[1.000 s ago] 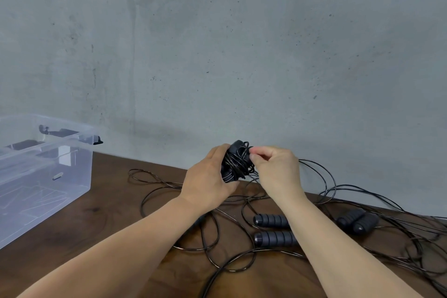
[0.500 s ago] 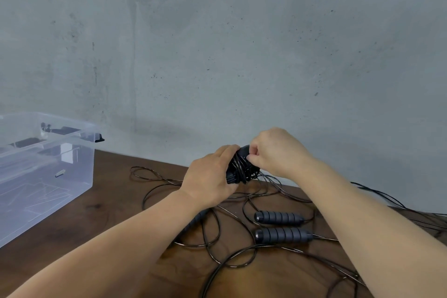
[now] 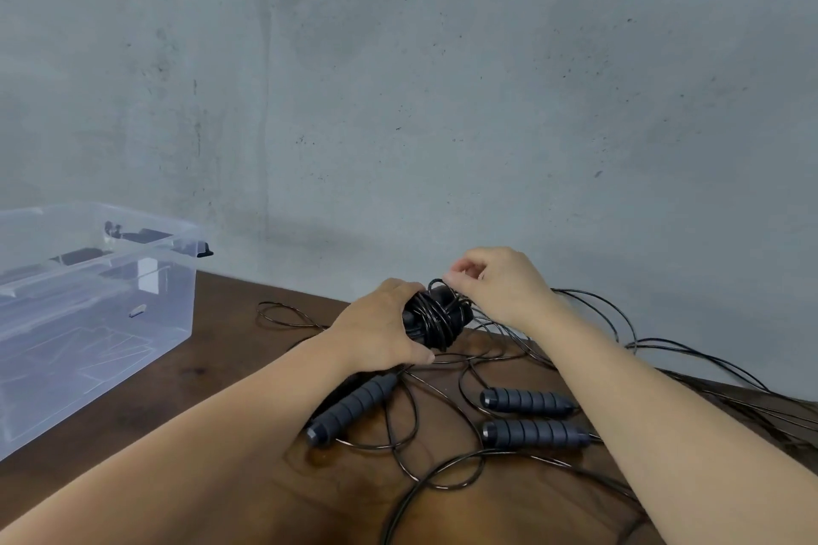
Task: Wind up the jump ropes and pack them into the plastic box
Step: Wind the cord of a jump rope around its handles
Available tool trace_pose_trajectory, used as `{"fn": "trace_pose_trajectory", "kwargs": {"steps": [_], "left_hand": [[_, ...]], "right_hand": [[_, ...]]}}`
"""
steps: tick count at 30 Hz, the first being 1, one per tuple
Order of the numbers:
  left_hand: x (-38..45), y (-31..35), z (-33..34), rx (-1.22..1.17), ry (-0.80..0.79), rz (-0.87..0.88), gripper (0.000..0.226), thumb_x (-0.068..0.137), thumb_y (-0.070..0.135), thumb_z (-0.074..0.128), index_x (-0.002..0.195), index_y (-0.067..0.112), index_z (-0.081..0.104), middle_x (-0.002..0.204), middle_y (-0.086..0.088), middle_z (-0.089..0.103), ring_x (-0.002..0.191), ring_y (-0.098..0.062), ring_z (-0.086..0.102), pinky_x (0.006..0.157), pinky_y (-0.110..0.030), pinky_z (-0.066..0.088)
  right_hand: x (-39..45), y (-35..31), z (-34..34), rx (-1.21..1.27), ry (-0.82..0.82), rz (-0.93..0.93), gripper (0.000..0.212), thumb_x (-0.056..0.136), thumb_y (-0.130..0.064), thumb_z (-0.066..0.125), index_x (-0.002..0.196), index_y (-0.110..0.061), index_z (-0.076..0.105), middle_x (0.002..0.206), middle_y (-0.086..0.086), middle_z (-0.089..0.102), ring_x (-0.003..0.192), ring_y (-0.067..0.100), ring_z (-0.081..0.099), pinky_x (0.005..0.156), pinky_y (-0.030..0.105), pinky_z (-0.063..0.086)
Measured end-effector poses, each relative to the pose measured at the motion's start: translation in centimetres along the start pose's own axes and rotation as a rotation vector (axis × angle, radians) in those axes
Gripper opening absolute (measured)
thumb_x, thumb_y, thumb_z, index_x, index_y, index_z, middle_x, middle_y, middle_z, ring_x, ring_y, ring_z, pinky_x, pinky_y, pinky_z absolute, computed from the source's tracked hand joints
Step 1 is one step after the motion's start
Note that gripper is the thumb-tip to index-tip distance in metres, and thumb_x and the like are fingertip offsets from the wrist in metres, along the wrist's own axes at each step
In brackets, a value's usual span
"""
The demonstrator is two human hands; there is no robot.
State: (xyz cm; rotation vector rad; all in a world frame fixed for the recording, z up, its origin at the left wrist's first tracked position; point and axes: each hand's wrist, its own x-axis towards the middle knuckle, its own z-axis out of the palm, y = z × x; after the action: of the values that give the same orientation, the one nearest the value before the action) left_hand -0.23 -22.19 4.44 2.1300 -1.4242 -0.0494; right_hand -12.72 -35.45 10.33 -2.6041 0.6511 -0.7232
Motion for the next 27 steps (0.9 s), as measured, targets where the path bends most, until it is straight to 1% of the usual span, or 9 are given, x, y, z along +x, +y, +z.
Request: {"fn": "trace_pose_trajectory", "kwargs": {"steps": [3, 4, 5, 6, 9, 15, 20, 22, 27], "left_hand": [[-0.6, -1.5, -0.8, -0.161, 0.048, -0.162, 0.085, 0.063, 0.043, 0.085, 0.136, 0.024, 0.046, 0.128, 0.003, 0.051, 0.113, -0.019, 0.056, 0.089, -0.031, 0.047], [-1.0, -1.8, -1.3, -0.205, 0.086, -0.208, 0.079, 0.063, 0.041, 0.086, 0.131, 0.022, 0.049, 0.122, 0.003, 0.056, 0.108, -0.018, 0.057, 0.085, -0.03, 0.046], [-1.3, -2.0, -1.8, -0.239, 0.118, -0.248, 0.073, 0.065, 0.04, 0.086, 0.126, 0.02, 0.052, 0.117, 0.003, 0.059, 0.105, -0.018, 0.057, 0.082, -0.03, 0.045], [-1.6, -2.1, -2.5, -0.275, 0.127, -0.278, 0.065, 0.066, 0.039, 0.085, 0.12, 0.018, 0.056, 0.112, 0.002, 0.063, 0.101, -0.017, 0.059, 0.081, -0.031, 0.047], [-3.2, -2.6, -4.6, -0.486, 0.009, -0.293, 0.033, 0.078, 0.028, 0.079, 0.104, 0.011, 0.068, 0.095, -0.011, 0.073, 0.084, -0.021, 0.066, 0.077, -0.036, 0.054], [-6.9, -4.3, -8.1, -0.681, 0.084, -0.593, 0.029, 0.099, 0.034, 0.05, 0.103, 0.008, 0.063, 0.082, -0.01, 0.066, 0.066, -0.025, 0.061, 0.061, -0.03, 0.047], [-10.8, -7.6, -10.0, -0.24, 0.081, -0.648, 0.032, 0.097, 0.038, 0.05, 0.103, 0.009, 0.063, 0.102, -0.009, 0.068, 0.091, -0.026, 0.064, 0.085, -0.035, 0.048], [-12.8, -8.8, -10.0, -0.174, 0.032, -0.716, 0.033, 0.099, 0.037, 0.049, 0.109, 0.007, 0.06, 0.105, -0.009, 0.064, 0.093, -0.027, 0.062, 0.084, -0.034, 0.048], [-16.4, -12.2, -8.7, -0.047, -0.044, -0.831, 0.037, 0.097, 0.034, 0.052, 0.121, 0.006, 0.057, 0.118, -0.012, 0.063, 0.107, -0.026, 0.061, 0.09, -0.033, 0.047]], "right_hand": [[-0.2, -1.0, 2.1, 0.252, 0.046, 0.284, 0.037, 0.094, -0.05, 0.054, 0.116, -0.021, 0.06, 0.112, 0.001, 0.06, 0.104, 0.02, 0.057, 0.088, 0.031, 0.045], [-0.5, -1.6, 3.1, 0.359, 0.009, 0.388, 0.037, 0.096, -0.049, 0.05, 0.117, -0.019, 0.057, 0.103, -0.006, 0.041, 0.104, 0.023, 0.058, 0.09, 0.034, 0.047], [-0.9, -2.4, 4.3, 0.512, -0.066, 0.49, 0.036, 0.098, -0.046, 0.049, 0.118, -0.016, 0.055, 0.138, 0.018, 0.048, 0.102, 0.027, 0.061, 0.087, 0.038, 0.051], [-1.4, -3.4, 5.3, 0.693, -0.161, 0.569, 0.033, 0.1, -0.04, 0.049, 0.118, -0.012, 0.053, 0.11, 0.017, 0.06, 0.096, 0.029, 0.063, 0.081, 0.04, 0.055], [-2.2, -6.4, 7.7, 1.03, -0.285, 0.629, 0.024, 0.104, -0.023, 0.045, 0.111, -0.002, 0.053, 0.092, 0.018, 0.06, 0.076, 0.028, 0.063, 0.07, 0.041, 0.057], [-1.9, -10.5, 10.7, 1.159, -0.324, 0.572, 0.017, 0.102, -0.014, 0.05, 0.109, 0.001, 0.055, 0.091, 0.02, 0.059, 0.078, 0.028, 0.064, 0.065, 0.036, 0.059], [-3.6, -14.0, 14.3, 1.168, -0.469, 0.576, 0.017, 0.102, -0.012, 0.05, 0.112, 0.001, 0.054, 0.105, 0.028, 0.062, 0.082, 0.033, 0.067, 0.066, 0.036, 0.061], [-4.8, -15.1, 16.2, 1.159, -0.561, 0.6, 0.01, 0.103, -0.009, 0.047, 0.103, 0.0, 0.052, 0.095, 0.025, 0.061, 0.079, 0.032, 0.066, 0.072, 0.038, 0.059], [-6.7, -16.6, 21.2, 1.161, -0.694, 0.663, 0.024, 0.101, -0.004, 0.046, 0.124, 0.004, 0.049, 0.1, 0.024, 0.06, 0.081, 0.031, 0.065, 0.063, 0.037, 0.058]]}}
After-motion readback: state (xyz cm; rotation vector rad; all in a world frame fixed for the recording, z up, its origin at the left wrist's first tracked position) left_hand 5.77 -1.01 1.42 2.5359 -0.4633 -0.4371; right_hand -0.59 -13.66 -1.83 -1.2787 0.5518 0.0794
